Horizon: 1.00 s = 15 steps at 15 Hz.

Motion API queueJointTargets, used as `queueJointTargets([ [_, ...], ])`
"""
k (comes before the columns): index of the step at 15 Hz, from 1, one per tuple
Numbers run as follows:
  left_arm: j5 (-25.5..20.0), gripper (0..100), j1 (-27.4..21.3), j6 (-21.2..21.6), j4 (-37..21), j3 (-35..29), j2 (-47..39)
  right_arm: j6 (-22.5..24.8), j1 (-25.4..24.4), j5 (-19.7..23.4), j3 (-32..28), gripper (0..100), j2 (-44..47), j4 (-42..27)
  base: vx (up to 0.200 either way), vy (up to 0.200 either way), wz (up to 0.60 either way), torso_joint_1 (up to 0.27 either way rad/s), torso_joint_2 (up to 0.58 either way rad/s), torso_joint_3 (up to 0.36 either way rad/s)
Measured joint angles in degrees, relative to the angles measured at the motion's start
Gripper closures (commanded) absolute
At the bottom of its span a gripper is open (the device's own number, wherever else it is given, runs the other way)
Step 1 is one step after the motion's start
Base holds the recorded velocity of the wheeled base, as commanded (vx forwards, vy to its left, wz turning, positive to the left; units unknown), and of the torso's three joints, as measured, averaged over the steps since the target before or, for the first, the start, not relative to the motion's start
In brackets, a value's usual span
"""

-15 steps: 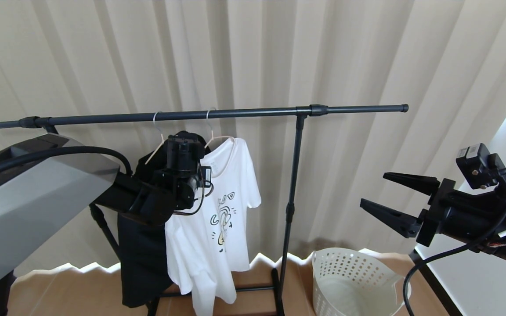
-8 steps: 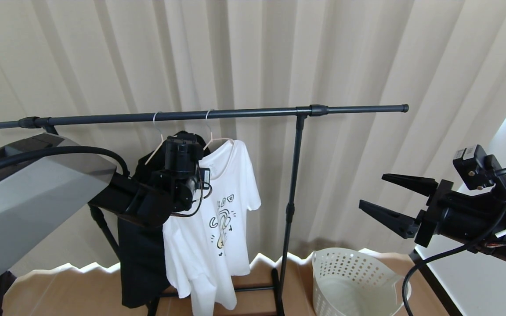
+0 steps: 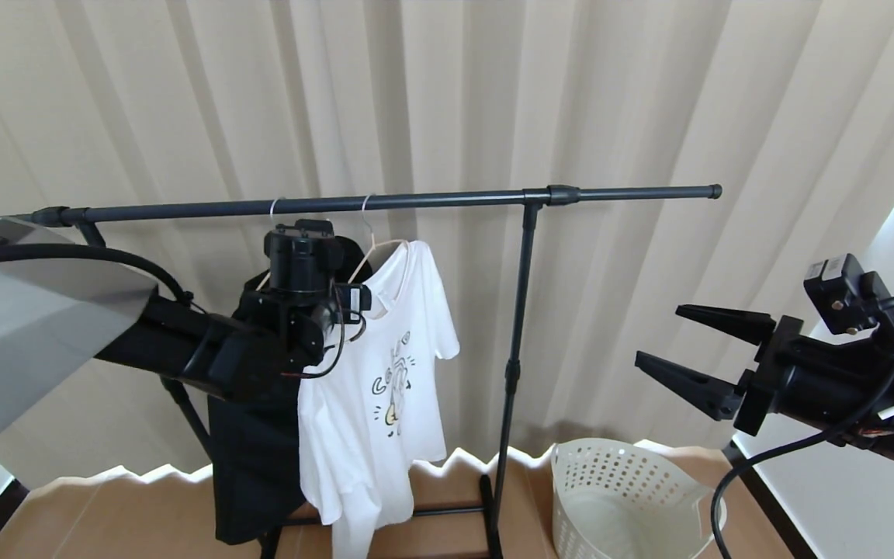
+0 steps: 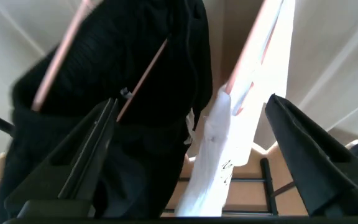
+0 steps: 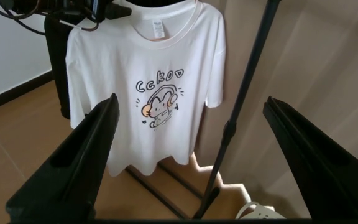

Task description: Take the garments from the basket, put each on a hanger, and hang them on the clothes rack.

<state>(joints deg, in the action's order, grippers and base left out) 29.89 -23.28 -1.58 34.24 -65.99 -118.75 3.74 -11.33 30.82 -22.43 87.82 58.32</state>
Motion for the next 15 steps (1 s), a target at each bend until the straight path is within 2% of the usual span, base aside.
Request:
queueJointTargets([
  [2,-0.1,0,-0.1,0.1,0.0,4.4,6.5,0.0,0.0,0.0,0.1,0,-2.4,-0.4,0.0,0.0,0.0,0.0,0.0,0.0],
  [5,-0.4,0,-0.8,0.1,-0.1,16.3,19.4,0.0,0.0,-0.9,1.4,0,-7.8,-0.8,0.0,0.0,0.0,0.0,0.0,0.0],
  [8,-0.6,0,-4.3,0.3,-0.1,38.1,36.9,0.1,0.1,-3.0,6.8,0,-16.5,-2.8,0.0,0.0,0.0,0.0,0.0,0.0],
  [10,-1.4,0,-7.2,0.4,-0.7,53.5,50.1,0.0,0.1,-3.4,10.9,0,-22.6,-9.7,0.0,0.0,0.0,0.0,0.0,0.0],
  [12,-4.2,0,-8.8,-0.7,-6.5,61.9,63.2,-0.1,-0.2,-3.4,12.9,0,-28.0,-17.7,0.0,0.0,0.0,0.0,0.0,0.0],
  [13,-5.7,0,-9.0,-1.5,-12.2,63.6,69.1,-0.1,-0.4,-3.5,13.4,0,-30.2,-20.7,0.0,0.0,0.0,0.0,0.0,0.0],
  [15,-7.5,0,-7.7,-4.0,-27.6,65.2,79.1,-0.2,-0.6,-4.2,13.9,0,-34.5,-25.7,0.0,0.0,0.0,0.0,0.0,0.0],
])
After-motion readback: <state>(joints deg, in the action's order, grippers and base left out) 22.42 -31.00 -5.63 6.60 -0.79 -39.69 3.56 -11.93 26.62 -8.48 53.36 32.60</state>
